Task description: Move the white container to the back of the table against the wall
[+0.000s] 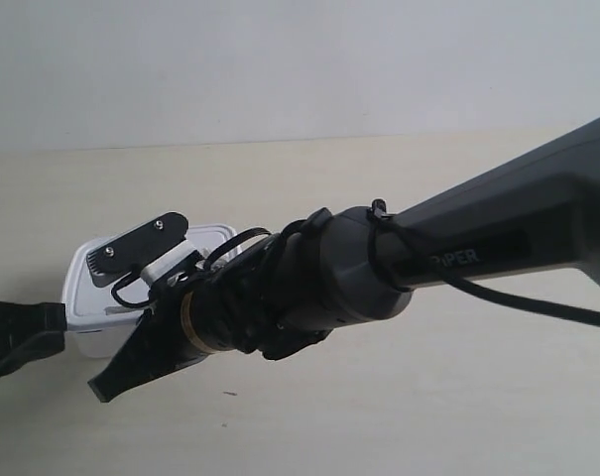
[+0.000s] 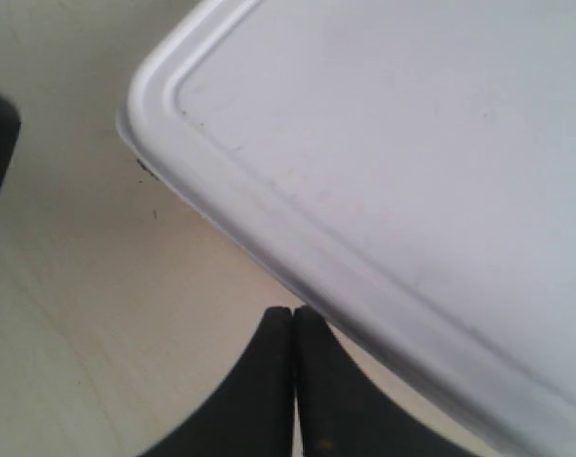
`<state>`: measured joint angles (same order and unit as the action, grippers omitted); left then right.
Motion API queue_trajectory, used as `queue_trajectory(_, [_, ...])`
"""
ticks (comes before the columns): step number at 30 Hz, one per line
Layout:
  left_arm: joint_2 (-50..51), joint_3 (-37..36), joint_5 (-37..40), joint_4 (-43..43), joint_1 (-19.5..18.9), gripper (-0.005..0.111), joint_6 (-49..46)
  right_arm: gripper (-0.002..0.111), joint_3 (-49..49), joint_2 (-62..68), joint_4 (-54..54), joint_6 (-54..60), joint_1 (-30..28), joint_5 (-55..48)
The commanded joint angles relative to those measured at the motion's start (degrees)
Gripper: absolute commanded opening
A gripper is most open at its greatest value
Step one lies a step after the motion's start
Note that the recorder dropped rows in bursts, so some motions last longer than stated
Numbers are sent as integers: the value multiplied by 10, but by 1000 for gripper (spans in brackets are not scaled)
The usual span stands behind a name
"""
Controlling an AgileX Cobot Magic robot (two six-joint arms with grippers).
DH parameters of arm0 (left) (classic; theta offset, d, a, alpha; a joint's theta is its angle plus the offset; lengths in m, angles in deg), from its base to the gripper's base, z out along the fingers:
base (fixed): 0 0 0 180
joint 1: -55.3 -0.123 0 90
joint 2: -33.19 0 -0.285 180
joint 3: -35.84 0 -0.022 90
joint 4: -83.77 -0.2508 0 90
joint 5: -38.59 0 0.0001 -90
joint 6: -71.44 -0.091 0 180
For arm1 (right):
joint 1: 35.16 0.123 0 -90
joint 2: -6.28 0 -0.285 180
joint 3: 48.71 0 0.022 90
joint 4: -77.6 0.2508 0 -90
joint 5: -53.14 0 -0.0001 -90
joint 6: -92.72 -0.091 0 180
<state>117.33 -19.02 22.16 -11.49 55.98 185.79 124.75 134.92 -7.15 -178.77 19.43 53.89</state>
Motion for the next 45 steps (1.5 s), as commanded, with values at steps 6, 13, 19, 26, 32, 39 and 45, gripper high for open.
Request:
queue_trajectory(6, [24, -15, -77, 26, 1, 0, -6, 0, 6, -1, 4, 0, 1, -15])
queue_trajectory(13, [85, -14, -54, 105, 1, 0, -80, 0, 6, -1, 8, -15, 1, -11])
queue_trajectory(19, [116, 6, -36, 185, 1, 0, -149, 0, 6, -1, 24, -15, 1, -11])
queue_trajectory(26, [148, 39, -34, 190, 1, 0, -159, 0, 6, -1, 32, -15, 1, -15])
queue_trajectory(32, [182, 69, -36, 194, 1, 0, -160, 0, 6, -1, 52, -11, 1, -52])
queue_trajectory(39, [216, 98, -27, 194, 1, 0, -169, 0, 6, -1, 52, 7, 1, -92])
queue_trajectory(45, [229, 115, -23, 194, 1, 0, -169, 0, 6, -1, 52, 22, -4, -114])
